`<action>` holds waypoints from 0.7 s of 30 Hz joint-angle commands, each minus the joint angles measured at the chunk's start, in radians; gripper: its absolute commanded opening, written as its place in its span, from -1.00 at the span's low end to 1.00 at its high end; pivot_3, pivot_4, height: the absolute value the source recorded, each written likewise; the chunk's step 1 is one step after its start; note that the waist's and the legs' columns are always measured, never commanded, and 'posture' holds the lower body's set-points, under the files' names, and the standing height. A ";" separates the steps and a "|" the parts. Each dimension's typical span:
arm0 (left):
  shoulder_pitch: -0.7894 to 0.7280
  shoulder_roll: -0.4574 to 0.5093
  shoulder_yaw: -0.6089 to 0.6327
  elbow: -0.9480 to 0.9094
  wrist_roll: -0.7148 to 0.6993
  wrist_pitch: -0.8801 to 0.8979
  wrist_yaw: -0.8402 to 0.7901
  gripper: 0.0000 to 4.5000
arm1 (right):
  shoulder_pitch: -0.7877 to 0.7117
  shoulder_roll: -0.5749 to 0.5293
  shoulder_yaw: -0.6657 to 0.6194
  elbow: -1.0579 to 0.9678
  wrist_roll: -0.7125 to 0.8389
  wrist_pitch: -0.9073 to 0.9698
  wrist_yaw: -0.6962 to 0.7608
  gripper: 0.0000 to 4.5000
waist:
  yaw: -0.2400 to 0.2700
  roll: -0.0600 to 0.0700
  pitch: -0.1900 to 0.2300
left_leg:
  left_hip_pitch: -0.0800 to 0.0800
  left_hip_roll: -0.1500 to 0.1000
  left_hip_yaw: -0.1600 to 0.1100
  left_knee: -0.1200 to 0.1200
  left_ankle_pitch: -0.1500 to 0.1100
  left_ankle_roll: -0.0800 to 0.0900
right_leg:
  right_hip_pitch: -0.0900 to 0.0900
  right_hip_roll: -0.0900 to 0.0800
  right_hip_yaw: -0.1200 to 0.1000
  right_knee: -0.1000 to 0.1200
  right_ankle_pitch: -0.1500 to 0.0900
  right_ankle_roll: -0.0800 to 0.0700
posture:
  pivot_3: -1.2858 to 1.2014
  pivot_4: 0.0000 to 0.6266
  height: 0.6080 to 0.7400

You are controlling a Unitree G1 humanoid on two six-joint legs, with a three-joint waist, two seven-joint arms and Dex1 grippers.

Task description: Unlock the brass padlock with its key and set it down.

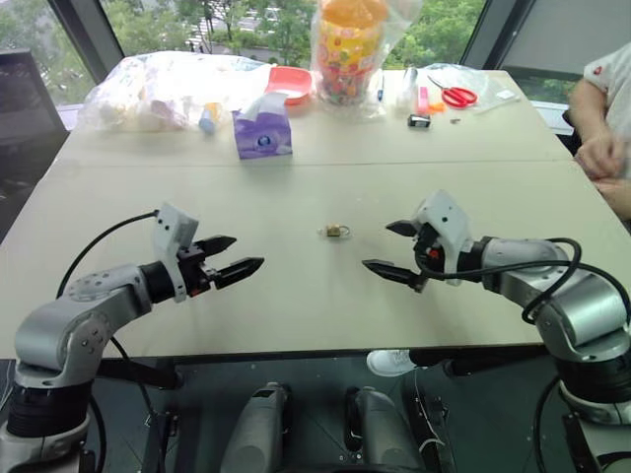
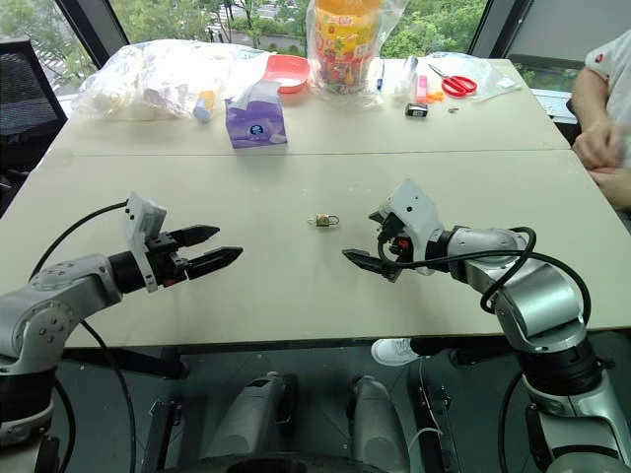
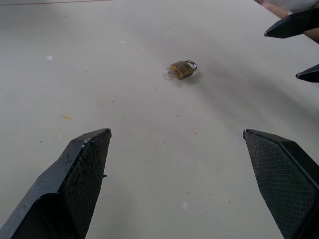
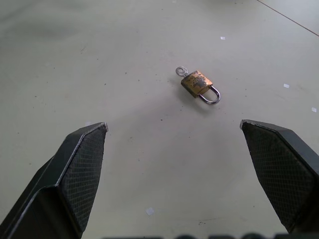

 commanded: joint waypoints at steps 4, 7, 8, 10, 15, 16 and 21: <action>-0.001 0.010 0.016 -0.029 0.002 -0.024 0.000 0.96 | -0.026 0.001 -0.001 -0.012 -0.010 -0.037 0.000 1.00 | 0.000 0.000 0.000 | 0.000 0.000 0.000 0.000 0.000 0.000 | 0.000 0.000 0.000 0.000 0.000 0.000 | 0.03 -0.52 1.00; -0.002 0.012 0.013 -0.030 -0.002 -0.022 -0.005 0.96 | -0.024 0.002 0.003 -0.013 -0.014 -0.047 0.000 1.00 | 0.000 0.000 0.000 | 0.000 0.000 0.000 0.000 0.000 0.000 | 0.000 0.000 0.000 0.000 0.000 0.000 | 0.03 -0.52 1.00; -0.002 0.012 0.012 -0.031 -0.002 -0.021 -0.005 0.96 | -0.022 0.001 0.004 -0.014 -0.016 -0.051 0.000 1.00 | 0.000 0.000 0.000 | 0.000 0.000 0.000 0.000 0.000 0.000 | 0.000 0.000 0.000 0.000 0.000 0.000 | 0.03 -0.52 1.00; -0.001 0.013 0.010 -0.032 0.001 -0.023 -0.005 0.96 | -0.020 0.001 0.006 -0.015 -0.021 -0.063 0.002 1.00 | 0.000 0.000 0.000 | 0.000 0.000 0.000 0.000 0.000 0.000 | 0.000 0.000 0.000 0.000 0.000 0.000 | 0.03 -0.52 1.00; -0.021 0.066 -0.030 -0.003 0.072 -0.069 -0.046 0.96 | -0.042 0.020 0.012 0.013 -0.015 -0.081 0.010 1.00 | 0.000 0.000 0.000 | 0.000 0.000 0.000 0.000 0.000 0.000 | 0.000 0.000 0.000 0.000 0.000 0.000 | 0.03 -0.52 1.00; -0.031 0.085 -0.037 0.010 0.086 -0.085 -0.069 0.96 | -0.054 0.030 0.015 0.026 -0.012 -0.081 0.011 1.00 | 0.000 0.000 0.000 | 0.000 0.000 0.000 0.000 0.000 0.000 | 0.000 0.001 0.000 0.000 0.000 0.000 | 0.03 -0.52 1.00; -0.124 0.224 -0.070 0.090 0.103 -0.122 -0.267 0.96 | -0.258 0.079 0.195 0.272 -0.146 -0.150 0.067 1.00 | -0.007 0.000 0.000 | 0.000 0.000 0.001 0.001 0.000 0.000 | -0.001 0.001 -0.001 0.001 0.001 -0.002 | 0.03 -0.52 1.00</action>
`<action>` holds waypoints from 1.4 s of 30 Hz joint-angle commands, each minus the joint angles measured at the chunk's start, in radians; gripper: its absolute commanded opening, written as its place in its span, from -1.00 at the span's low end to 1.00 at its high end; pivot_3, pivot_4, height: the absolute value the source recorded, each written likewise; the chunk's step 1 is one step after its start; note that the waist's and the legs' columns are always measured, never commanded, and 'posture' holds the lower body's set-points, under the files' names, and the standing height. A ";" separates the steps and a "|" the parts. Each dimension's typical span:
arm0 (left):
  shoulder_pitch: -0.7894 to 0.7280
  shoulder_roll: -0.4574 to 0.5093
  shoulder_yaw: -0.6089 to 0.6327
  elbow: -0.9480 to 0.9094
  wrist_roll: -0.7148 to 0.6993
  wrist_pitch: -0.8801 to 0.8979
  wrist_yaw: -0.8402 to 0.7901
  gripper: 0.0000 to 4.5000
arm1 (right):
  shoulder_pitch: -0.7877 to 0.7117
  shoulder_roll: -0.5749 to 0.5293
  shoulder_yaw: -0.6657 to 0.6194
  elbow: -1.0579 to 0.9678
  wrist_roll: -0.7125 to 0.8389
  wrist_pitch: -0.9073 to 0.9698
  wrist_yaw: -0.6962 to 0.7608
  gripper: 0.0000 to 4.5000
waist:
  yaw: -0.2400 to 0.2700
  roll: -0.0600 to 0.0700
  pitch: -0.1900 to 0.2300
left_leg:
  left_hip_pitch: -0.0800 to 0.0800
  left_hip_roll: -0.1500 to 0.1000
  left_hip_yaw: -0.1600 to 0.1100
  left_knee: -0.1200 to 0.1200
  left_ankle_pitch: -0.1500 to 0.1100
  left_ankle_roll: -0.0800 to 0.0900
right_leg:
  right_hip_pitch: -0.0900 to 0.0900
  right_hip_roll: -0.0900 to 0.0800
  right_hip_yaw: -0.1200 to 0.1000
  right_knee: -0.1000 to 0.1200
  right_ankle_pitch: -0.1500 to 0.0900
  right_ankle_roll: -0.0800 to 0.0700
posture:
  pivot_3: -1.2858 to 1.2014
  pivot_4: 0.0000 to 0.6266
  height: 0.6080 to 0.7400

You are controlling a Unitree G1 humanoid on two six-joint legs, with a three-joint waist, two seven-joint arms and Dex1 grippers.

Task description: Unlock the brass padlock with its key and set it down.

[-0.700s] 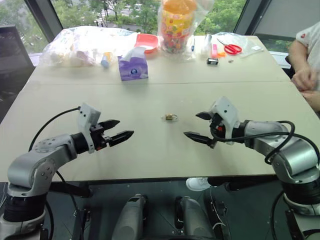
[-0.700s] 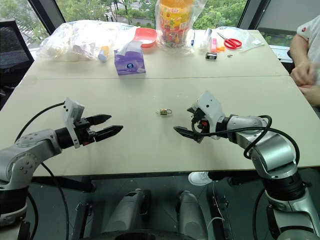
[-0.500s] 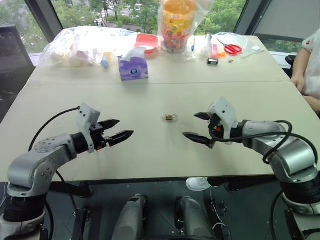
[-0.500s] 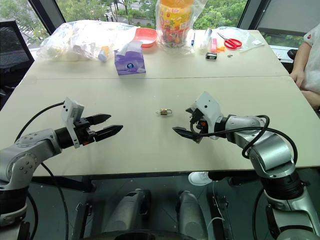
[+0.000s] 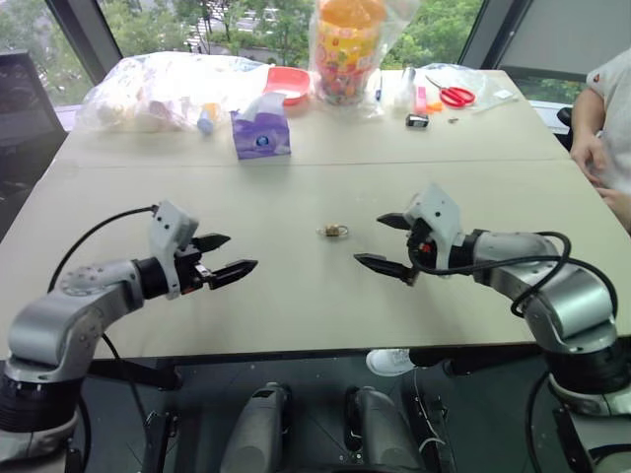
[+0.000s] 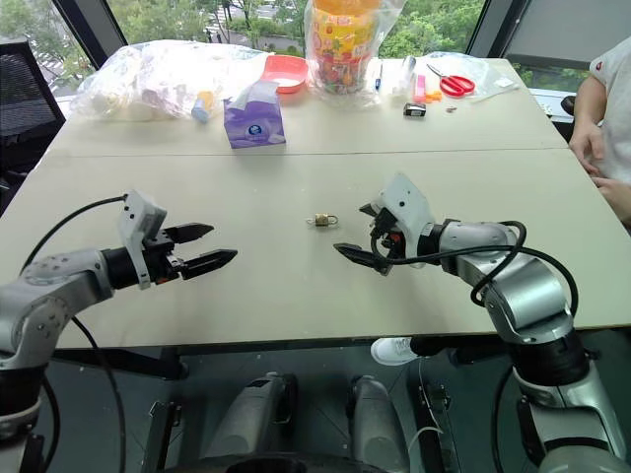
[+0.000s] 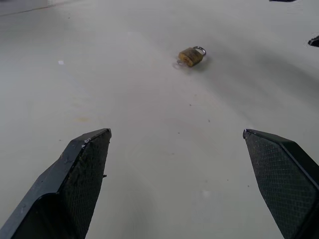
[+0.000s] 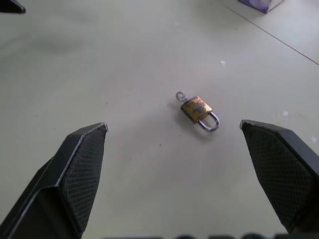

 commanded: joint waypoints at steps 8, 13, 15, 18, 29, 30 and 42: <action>-0.067 0.130 -0.056 0.070 0.057 -0.085 -0.215 0.96 | -0.361 0.218 0.270 0.677 -0.258 -0.340 0.181 1.00 | -0.020 0.000 0.000 | -0.002 0.000 0.004 -0.003 0.001 0.004 | -0.003 0.001 -0.001 0.000 0.001 0.000 | 0.03 -0.52 1.00; -0.025 0.101 -0.023 -0.001 0.024 -0.044 -0.178 0.96 | -0.469 0.311 0.284 0.983 -0.346 -0.509 0.217 1.00 | -0.025 0.000 0.000 | -0.003 -0.001 0.005 -0.002 0.002 0.004 | -0.004 0.002 -0.001 0.002 0.003 0.005 | 0.03 -0.52 1.00; 0.005 0.094 -0.007 -0.032 0.015 -0.029 -0.155 0.96 | -0.501 0.332 0.280 1.082 -0.373 -0.557 0.232 1.00 | -0.025 0.000 0.000 | -0.002 0.000 0.005 -0.001 0.002 0.004 | -0.004 0.002 -0.001 0.003 0.003 0.005 | 0.03 -0.52 1.00; 0.029 0.087 0.010 -0.062 0.003 -0.012 -0.131 0.96 | -0.529 0.348 0.267 1.170 -0.399 -0.603 0.253 1.00 | -0.024 0.000 0.000 | 0.001 0.000 0.005 -0.001 0.002 0.004 | -0.001 0.003 -0.001 0.004 0.003 0.005 | 0.03 -0.52 1.00; 0.033 0.079 0.023 -0.095 -0.021 0.024 -0.087 0.96 | -0.545 0.347 0.218 1.260 -0.440 -0.635 0.332 1.00 | -0.022 0.000 0.000 | 0.005 0.000 0.004 -0.001 0.003 0.002 | 0.002 0.003 -0.001 0.006 0.002 0.002 | 0.03 -0.52 1.00; 0.025 0.076 0.018 -0.093 -0.020 0.025 -0.085 0.96 | -0.547 0.352 0.211 1.266 -0.439 -0.632 0.331 1.00 | -0.021 0.000 0.000 | 0.005 0.000 0.004 -0.001 0.003 0.002 | 0.002 0.003 -0.001 0.006 0.002 0.002 | 0.03 -0.52 1.00; -0.038 0.033 -0.008 -0.046 -0.018 0.026 -0.079 0.98 | -0.512 0.370 0.182 1.191 -0.468 -0.666 0.336 -0.70 | -0.024 0.000 0.000 | 0.006 0.000 0.004 -0.001 0.003 0.001 | 0.002 0.003 -0.001 0.008 0.003 0.005 | 0.03 -0.52 1.00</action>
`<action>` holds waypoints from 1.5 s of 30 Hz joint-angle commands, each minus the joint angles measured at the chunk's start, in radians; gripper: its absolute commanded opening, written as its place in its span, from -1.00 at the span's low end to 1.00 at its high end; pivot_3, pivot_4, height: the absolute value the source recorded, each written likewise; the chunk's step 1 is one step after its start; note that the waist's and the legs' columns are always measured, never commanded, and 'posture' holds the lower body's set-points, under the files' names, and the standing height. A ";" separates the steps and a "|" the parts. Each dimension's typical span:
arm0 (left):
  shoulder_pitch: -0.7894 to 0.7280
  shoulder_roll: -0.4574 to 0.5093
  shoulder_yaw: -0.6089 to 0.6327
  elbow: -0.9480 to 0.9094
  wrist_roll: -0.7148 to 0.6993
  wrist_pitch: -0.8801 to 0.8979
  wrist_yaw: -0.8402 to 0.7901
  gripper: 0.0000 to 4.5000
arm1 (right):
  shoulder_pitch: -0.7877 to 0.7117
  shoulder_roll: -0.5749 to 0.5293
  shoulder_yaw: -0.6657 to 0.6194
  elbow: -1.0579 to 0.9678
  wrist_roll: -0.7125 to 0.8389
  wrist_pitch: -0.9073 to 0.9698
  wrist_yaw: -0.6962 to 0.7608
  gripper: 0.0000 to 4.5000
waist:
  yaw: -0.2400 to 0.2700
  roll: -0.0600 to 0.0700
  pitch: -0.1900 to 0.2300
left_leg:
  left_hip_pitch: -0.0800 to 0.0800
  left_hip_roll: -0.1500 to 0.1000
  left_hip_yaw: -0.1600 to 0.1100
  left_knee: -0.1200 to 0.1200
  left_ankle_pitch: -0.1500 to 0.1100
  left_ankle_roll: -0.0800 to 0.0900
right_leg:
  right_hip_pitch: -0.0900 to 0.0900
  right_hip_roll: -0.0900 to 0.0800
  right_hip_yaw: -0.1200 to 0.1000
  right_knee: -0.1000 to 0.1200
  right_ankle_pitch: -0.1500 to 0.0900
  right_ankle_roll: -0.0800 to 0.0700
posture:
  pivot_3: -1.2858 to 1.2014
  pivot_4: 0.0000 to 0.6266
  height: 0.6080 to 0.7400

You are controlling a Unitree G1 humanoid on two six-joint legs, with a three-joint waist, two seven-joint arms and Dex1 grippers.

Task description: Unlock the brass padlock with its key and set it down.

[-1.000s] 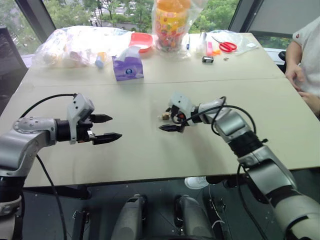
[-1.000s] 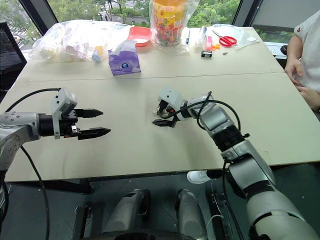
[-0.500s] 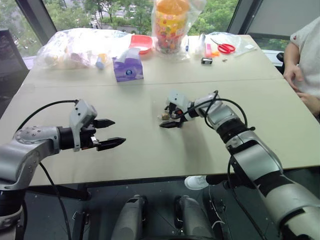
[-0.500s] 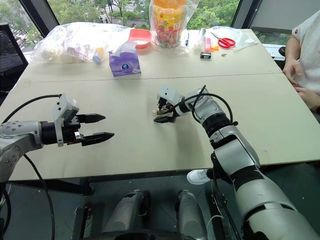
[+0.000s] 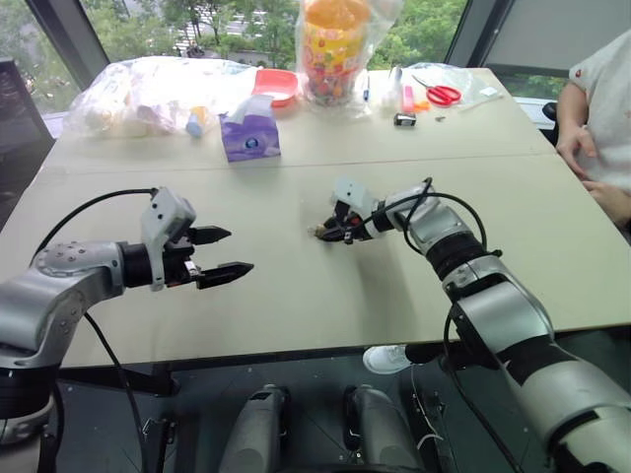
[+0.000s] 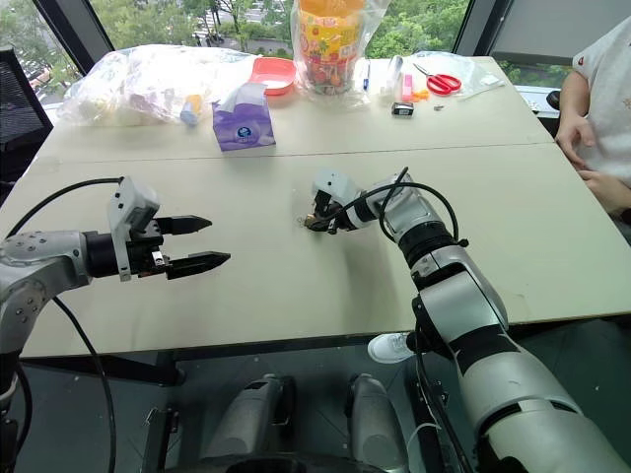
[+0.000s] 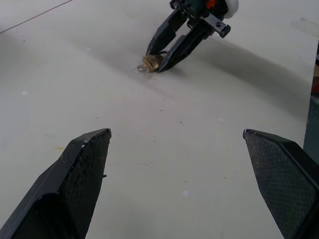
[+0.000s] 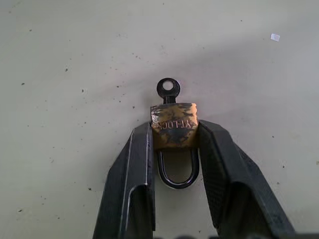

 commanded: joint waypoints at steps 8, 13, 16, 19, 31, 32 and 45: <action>-0.244 -0.213 0.030 0.289 -0.114 0.016 -0.030 0.98 | 0.114 -0.057 -0.081 -0.593 -0.012 -0.213 -0.160 -0.70 | 0.006 0.000 0.000 | -0.001 0.000 -0.001 0.004 0.001 -0.001 | -0.001 0.000 0.000 0.006 0.000 0.003 | 0.03 -0.52 1.00; -0.367 -0.256 0.015 0.453 -0.090 -0.018 -0.064 0.98 | 0.189 -0.088 -0.087 -0.830 -0.017 -0.161 -0.175 -0.70 | 0.005 -0.001 0.000 | 0.000 0.000 -0.001 0.005 0.001 -0.001 | -0.001 0.000 0.000 0.010 -0.001 0.004 | 0.03 -0.52 1.00; -0.408 -0.264 0.014 0.499 -0.093 -0.018 -0.089 0.98 | 0.202 -0.099 -0.080 -0.865 -0.031 -0.147 -0.182 -0.70 | 0.005 -0.001 0.000 | 0.001 0.000 -0.001 0.006 0.001 -0.001 | 0.000 0.000 0.000 0.010 -0.001 0.004 | 0.03 -0.52 1.00; -0.447 -0.275 0.000 0.537 -0.086 -0.024 -0.124 0.60 | 0.211 -0.102 -0.081 -0.897 -0.037 -0.130 -0.196 -0.70 | 0.005 -0.001 0.000 | 0.000 0.000 -0.001 0.006 0.001 -0.001 | 0.000 0.000 0.000 0.010 -0.001 0.003 | 0.03 -0.52 1.00; -0.500 -0.319 -0.022 0.610 -0.040 -0.059 -0.180 0.23 | 0.222 -0.105 -0.061 -0.944 -0.041 -0.106 -0.197 -0.70 | 0.007 -0.001 0.000 | 0.000 0.000 -0.001 0.006 0.001 -0.001 | 0.000 -0.001 0.000 0.010 -0.001 0.003 | 0.03 -0.52 1.00; -0.505 -0.323 -0.021 0.615 -0.040 -0.059 -0.184 0.23 | 0.222 -0.105 -0.058 -0.947 -0.040 -0.104 -0.197 -0.70 | 0.006 -0.001 0.000 | 0.000 0.000 -0.001 0.006 0.001 -0.001 | 0.000 0.000 0.000 0.010 -0.001 0.003 | 0.03 -0.52 1.00; -0.501 -0.325 -0.041 0.605 -0.028 -0.047 -0.222 -1.00 | 0.226 -0.103 -0.052 -0.966 -0.038 -0.090 -0.202 -0.70 | 0.006 -0.001 0.000 | 0.000 0.000 -0.001 0.006 0.001 -0.001 | 0.000 0.000 0.000 0.010 -0.001 0.003 | 0.03 -0.52 1.00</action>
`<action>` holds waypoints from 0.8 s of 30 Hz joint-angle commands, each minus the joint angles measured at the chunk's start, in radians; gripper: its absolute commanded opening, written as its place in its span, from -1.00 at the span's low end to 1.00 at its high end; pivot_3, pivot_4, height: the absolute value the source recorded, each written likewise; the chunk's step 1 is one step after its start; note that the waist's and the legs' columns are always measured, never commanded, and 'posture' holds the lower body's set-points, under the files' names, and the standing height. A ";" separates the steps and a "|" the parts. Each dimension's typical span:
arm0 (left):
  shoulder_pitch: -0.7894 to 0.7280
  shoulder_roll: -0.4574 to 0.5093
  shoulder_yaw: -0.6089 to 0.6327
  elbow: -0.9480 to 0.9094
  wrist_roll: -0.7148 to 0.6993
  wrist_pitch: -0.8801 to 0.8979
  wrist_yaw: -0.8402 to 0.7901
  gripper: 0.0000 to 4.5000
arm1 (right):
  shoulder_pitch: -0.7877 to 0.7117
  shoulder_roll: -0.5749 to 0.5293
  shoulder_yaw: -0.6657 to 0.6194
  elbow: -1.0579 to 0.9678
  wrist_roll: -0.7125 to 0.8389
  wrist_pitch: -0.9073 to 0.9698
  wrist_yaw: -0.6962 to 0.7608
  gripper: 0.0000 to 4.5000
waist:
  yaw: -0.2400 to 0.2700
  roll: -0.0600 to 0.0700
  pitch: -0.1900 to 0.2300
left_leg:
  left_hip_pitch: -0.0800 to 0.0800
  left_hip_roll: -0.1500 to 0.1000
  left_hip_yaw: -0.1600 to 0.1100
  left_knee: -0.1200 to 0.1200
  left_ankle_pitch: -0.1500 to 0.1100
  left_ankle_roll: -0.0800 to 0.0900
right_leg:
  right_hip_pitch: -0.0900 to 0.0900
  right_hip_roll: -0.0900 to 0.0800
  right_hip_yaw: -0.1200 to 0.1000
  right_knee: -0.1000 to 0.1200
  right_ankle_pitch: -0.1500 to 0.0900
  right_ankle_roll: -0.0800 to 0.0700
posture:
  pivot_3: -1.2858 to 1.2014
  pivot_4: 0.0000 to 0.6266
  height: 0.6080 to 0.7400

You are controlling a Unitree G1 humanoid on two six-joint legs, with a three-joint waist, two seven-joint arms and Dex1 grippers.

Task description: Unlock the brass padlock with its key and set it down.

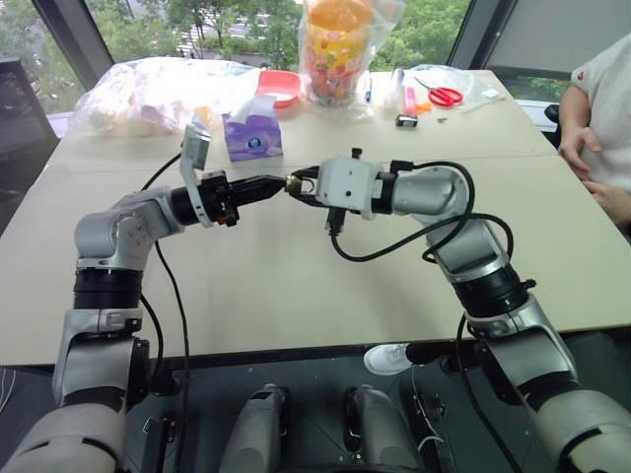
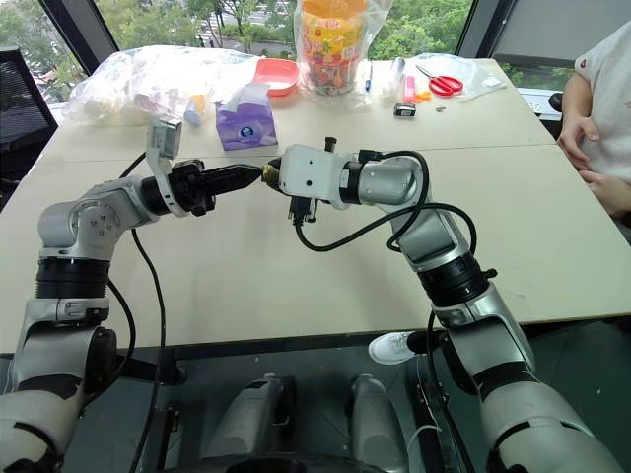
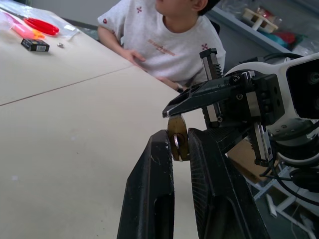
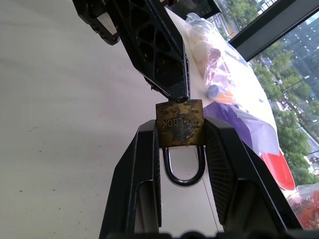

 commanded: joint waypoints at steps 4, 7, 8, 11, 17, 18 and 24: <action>0.008 0.042 -0.053 -0.049 0.083 -0.075 -0.031 -1.00 | -0.011 0.001 -0.011 -0.053 0.013 0.005 -0.004 -0.70 | 0.000 0.000 0.000 | 0.000 0.000 0.000 0.000 0.000 0.000 | 0.000 0.000 0.000 0.000 0.000 0.000 | 0.03 -0.52 1.00; 0.016 0.074 -0.097 -0.061 0.153 -0.156 -0.057 -1.00 | -0.011 -0.002 -0.009 -0.048 0.017 0.014 0.001 -0.70 | 0.000 0.000 0.000 | 0.000 0.000 0.000 0.000 0.000 0.000 | 0.000 0.000 0.000 0.000 0.000 0.000 | 0.03 -0.52 1.00; 0.015 0.080 -0.104 -0.061 0.164 -0.172 -0.064 -1.00 | -0.011 -0.003 -0.008 -0.047 0.018 0.015 0.002 -0.70 | 0.000 0.000 0.000 | 0.000 0.000 0.000 0.000 0.000 0.000 | 0.000 0.000 0.000 0.000 0.000 0.000 | 0.03 -0.52 1.00; 0.004 0.104 -0.089 -0.062 0.147 -0.146 -0.081 -1.00 | -0.012 -0.007 -0.006 -0.047 0.020 0.015 0.001 -0.70 | 0.000 0.000 0.000 | 0.000 0.000 0.000 0.000 0.000 0.000 | 0.000 0.000 0.000 0.000 -0.001 -0.001 | 0.03 -0.52 1.00; 0.001 0.092 -0.053 -0.062 0.088 -0.055 -0.078 -0.61 | -0.013 -0.004 -0.006 -0.044 0.022 0.012 0.000 -0.70 | 0.000 0.000 0.000 | 0.000 0.000 0.000 0.000 0.000 0.000 | 0.000 0.000 0.000 0.000 0.000 -0.001 | 0.03 -0.52 1.00; 0.002 0.088 -0.050 -0.066 0.084 -0.048 -0.076 -0.43 | -0.013 -0.003 -0.006 -0.043 0.022 0.011 0.000 -0.70 | 0.000 0.000 0.000 | 0.000 0.000 0.000 0.000 0.000 0.000 | 0.000 0.000 0.000 0.000 0.000 -0.001 | 0.03 -0.52 1.00; 0.003 0.072 -0.067 -0.081 0.133 -0.123 -0.048 0.73 | -0.013 -0.003 -0.006 -0.043 0.024 0.014 0.003 -0.70 | 0.000 0.000 0.000 | 0.000 0.000 0.000 0.000 0.000 0.000 | 0.000 0.000 0.000 0.000 0.000 0.000 | 0.03 -0.52 1.00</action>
